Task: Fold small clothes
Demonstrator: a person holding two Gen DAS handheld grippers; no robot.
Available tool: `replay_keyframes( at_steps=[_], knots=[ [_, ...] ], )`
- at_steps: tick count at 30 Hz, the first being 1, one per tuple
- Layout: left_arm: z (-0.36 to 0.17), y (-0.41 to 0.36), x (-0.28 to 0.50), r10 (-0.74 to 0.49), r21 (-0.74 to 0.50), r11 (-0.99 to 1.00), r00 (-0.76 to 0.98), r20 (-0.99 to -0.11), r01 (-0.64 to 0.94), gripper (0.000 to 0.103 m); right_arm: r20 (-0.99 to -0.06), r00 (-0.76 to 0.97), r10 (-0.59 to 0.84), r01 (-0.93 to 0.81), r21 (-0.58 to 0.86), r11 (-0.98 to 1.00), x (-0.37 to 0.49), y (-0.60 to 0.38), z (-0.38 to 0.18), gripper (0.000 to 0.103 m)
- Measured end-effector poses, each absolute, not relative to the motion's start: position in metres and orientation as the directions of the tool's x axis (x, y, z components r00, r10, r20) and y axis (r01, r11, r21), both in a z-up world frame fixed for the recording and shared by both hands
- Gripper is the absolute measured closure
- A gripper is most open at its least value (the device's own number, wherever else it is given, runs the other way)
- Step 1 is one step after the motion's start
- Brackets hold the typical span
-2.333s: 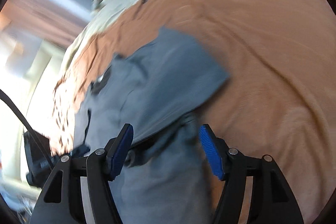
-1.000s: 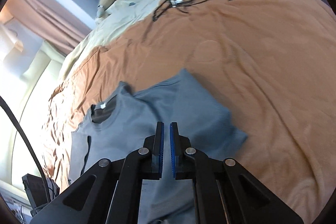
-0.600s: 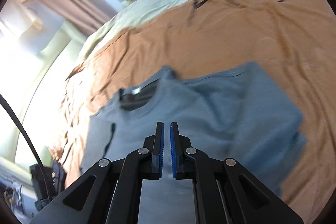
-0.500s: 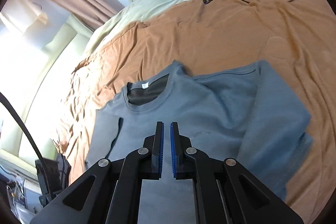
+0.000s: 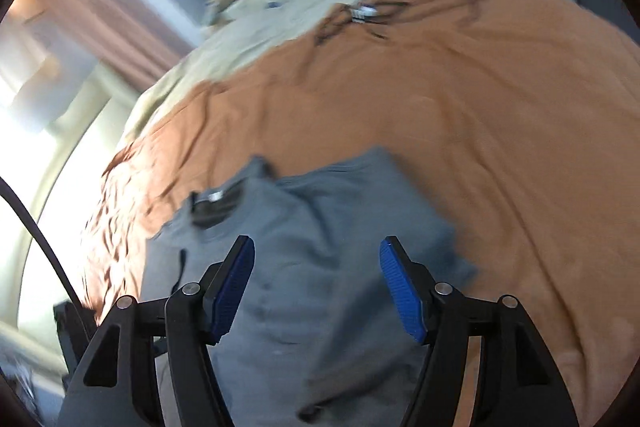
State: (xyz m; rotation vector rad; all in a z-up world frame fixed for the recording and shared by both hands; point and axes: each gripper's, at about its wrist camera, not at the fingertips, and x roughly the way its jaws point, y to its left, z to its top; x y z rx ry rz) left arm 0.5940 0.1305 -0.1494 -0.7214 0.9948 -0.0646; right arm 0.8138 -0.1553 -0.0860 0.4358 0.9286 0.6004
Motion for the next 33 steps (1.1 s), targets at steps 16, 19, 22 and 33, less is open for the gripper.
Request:
replay_keyframes(
  at_steps=[16, 19, 22, 33],
  knots=[
    [-0.167, 0.133, 0.591, -0.348, -0.560, 0.775, 0.541, -0.766, -0.295, 0.087, -0.688, 0.394, 0.609, -0.017, 0.658, 0.753, 0.840, -0.181, -0.157, 0.075],
    [-0.169, 0.136, 0.589, -0.345, -0.560, 0.772, 0.542, -0.766, -0.301, 0.087, -0.685, 0.392, 0.614, -0.051, 0.650, 0.758, 0.841, -0.173, -0.143, 0.102],
    [-0.170, 0.138, 0.586, -0.347, -0.565, 0.768, 0.545, -0.763, -0.302, 0.087, -0.649, 0.433, 0.625, -0.127, 0.643, 0.755, 0.833, -0.165, -0.119, 0.102],
    [-0.163, 0.154, 0.572, -0.356, -0.592, 0.749, 0.573, -0.738, -0.298, 0.087, -0.576, 0.425, 0.698, -0.363, 0.599, 0.714, 0.811, -0.095, -0.059, 0.102]
  ],
)
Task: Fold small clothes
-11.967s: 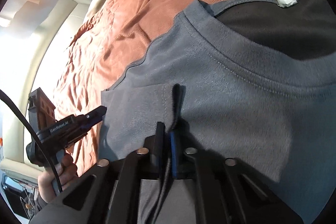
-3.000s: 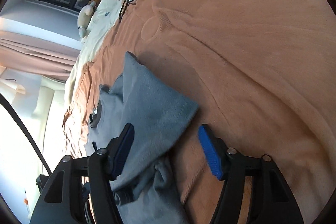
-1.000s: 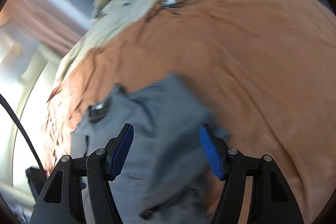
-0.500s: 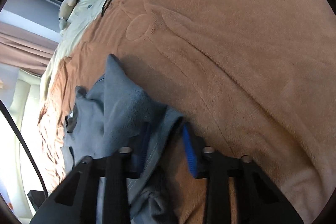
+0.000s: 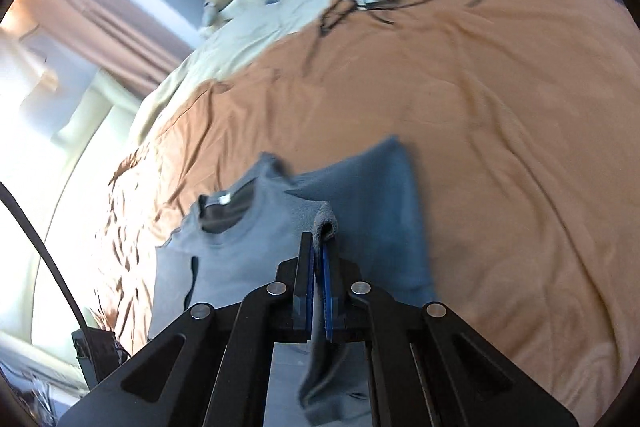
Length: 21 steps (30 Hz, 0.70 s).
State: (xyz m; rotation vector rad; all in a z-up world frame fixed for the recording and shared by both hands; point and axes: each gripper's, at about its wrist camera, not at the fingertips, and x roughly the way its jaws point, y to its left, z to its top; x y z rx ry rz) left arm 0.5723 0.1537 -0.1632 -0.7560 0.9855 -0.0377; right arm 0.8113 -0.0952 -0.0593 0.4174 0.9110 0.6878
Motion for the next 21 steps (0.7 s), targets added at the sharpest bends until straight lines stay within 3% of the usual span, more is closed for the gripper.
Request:
replay_keyframes(
  at_steps=[10, 12, 14, 15, 18, 21],
  knots=[
    [-0.166, 0.174, 0.564, -0.343, -0.597, 0.735, 0.583, -0.736, -0.322, 0.087, -0.526, 0.362, 0.770, -0.457, 0.620, 0.638, 0.814, -0.059, -0.055, 0.101],
    [-0.167, 0.174, 0.565, -0.341, -0.592, 0.739, 0.578, -0.741, -0.322, 0.087, -0.513, 0.337, 0.789, -0.475, 0.631, 0.614, 0.815, -0.061, -0.055, 0.090],
    [-0.168, 0.172, 0.571, -0.343, -0.589, 0.741, 0.572, -0.745, -0.322, 0.084, -0.514, 0.347, 0.784, -0.470, 0.628, 0.620, 0.819, -0.070, -0.057, 0.038],
    [-0.167, 0.170, 0.573, -0.345, -0.590, 0.741, 0.572, -0.744, -0.320, 0.076, -0.509, 0.381, 0.772, -0.464, 0.617, 0.635, 0.819, -0.077, -0.057, 0.031],
    [-0.164, 0.161, 0.585, -0.345, -0.587, 0.750, 0.577, -0.741, -0.305, 0.063, -0.507, 0.400, 0.764, -0.446, 0.620, 0.645, 0.825, -0.094, -0.063, 0.030],
    [-0.161, 0.150, 0.601, -0.357, -0.588, 0.757, 0.574, -0.737, -0.285, 0.063, -0.538, 0.434, 0.723, -0.426, 0.585, 0.691, 0.825, -0.110, -0.071, 0.030]
  ],
)
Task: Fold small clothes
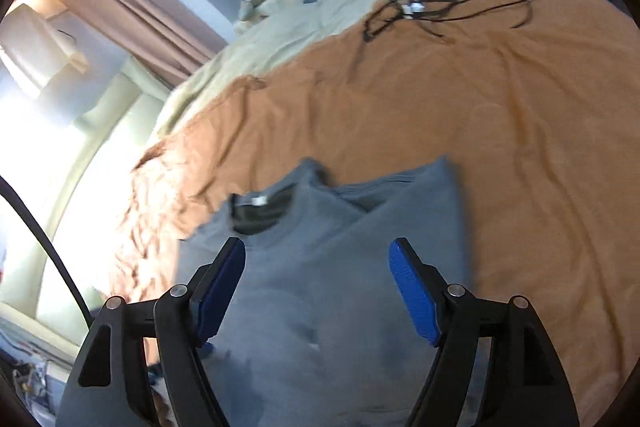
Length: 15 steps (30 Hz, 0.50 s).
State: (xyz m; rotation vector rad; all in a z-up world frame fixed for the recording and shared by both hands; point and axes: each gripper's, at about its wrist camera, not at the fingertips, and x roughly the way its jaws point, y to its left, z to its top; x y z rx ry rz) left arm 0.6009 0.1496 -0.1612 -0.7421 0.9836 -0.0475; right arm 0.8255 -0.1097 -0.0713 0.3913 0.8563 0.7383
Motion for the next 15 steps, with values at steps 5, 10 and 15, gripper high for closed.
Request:
replay_keyframes(
  at_steps=[5, 10, 15],
  knots=[
    [-0.158, 0.127, 0.637, -0.370, -0.579, 0.776, 0.562, -0.740, -0.250, 0.063, -0.569, 0.466, 0.678, -0.397, 0.550, 0.735, 0.831, -0.124, -0.082, 0.030],
    [-0.159, 0.110, 0.672, -0.366, -0.557, 0.798, 0.549, -0.751, -0.231, 0.063, -0.608, 0.480, 0.632, -0.377, 0.508, 0.775, 0.837, -0.125, -0.088, 0.031],
    [-0.164, 0.106, 0.703, -0.346, -0.535, 0.810, 0.541, -0.766, -0.240, 0.060, -0.641, 0.459, 0.616, -0.367, 0.494, 0.788, 0.847, -0.123, -0.092, 0.043]
  ],
)
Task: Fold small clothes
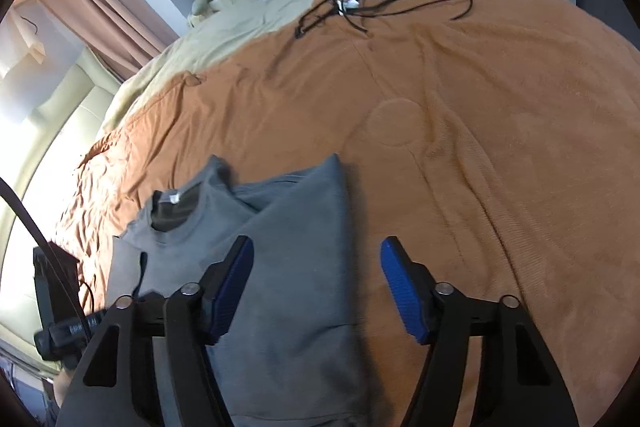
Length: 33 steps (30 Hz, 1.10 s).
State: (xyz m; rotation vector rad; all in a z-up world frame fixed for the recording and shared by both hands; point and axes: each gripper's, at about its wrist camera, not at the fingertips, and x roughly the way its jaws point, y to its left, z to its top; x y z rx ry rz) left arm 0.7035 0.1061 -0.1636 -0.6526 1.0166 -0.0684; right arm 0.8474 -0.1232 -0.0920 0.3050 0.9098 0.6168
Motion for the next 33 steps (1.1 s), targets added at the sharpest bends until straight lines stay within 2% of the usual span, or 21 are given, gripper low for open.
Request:
replay_keyframes(
  at_steps=[3, 8, 15, 17, 19, 21, 24, 25, 26, 33],
  knots=[
    [-0.165, 0.101, 0.719, -0.332, -0.514, 0.826, 0.537, -0.776, -0.231, 0.056, -0.654, 0.452, 0.607, -0.374, 0.479, 0.794, 0.853, -0.120, -0.096, 0.044],
    [-0.176, 0.094, 0.741, -0.321, -0.487, 0.845, 0.519, -0.792, -0.221, 0.056, -0.685, 0.425, 0.592, -0.379, 0.460, 0.803, 0.866, -0.108, -0.108, 0.056],
    [-0.186, 0.083, 0.759, -0.318, -0.458, 0.870, 0.502, -0.804, -0.182, 0.056, -0.709, 0.407, 0.576, -0.389, 0.436, 0.812, 0.895, -0.087, -0.115, 0.057],
    [-0.189, 0.083, 0.760, -0.314, -0.452, 0.873, 0.502, -0.806, -0.180, 0.060, -0.714, 0.400, 0.575, -0.394, 0.432, 0.811, 0.903, -0.079, -0.117, 0.061],
    [-0.188, 0.082, 0.760, -0.314, -0.448, 0.878, 0.504, -0.805, -0.170, 0.074, -0.724, 0.386, 0.571, -0.404, 0.424, 0.811, 0.912, -0.067, -0.119, 0.065],
    [-0.190, 0.081, 0.761, -0.323, -0.453, 0.877, 0.499, -0.804, -0.161, 0.081, -0.736, 0.381, 0.559, -0.412, 0.406, 0.816, 0.921, -0.059, -0.122, 0.070],
    [-0.191, 0.080, 0.761, -0.330, -0.456, 0.877, 0.503, -0.799, -0.148, 0.095, -0.748, 0.370, 0.551, -0.413, 0.399, 0.818, 0.931, -0.049, -0.126, 0.085],
    [-0.191, 0.079, 0.761, -0.331, -0.455, 0.879, 0.503, -0.799, -0.143, 0.096, -0.748, 0.379, 0.545, -0.413, 0.390, 0.823, 0.932, -0.048, -0.125, 0.094],
    [-0.190, 0.078, 0.761, -0.330, -0.451, 0.882, 0.504, -0.798, -0.137, 0.096, -0.747, 0.396, 0.535, -0.412, 0.376, 0.830, 0.932, -0.048, -0.123, 0.098],
    [-0.174, 0.068, 0.765, -0.362, -0.476, 0.876, 0.541, -0.759, -0.080, 0.098, -0.727, 0.531, 0.436, -0.389, 0.248, 0.887, 0.917, -0.054, -0.100, 0.100]
  ],
)
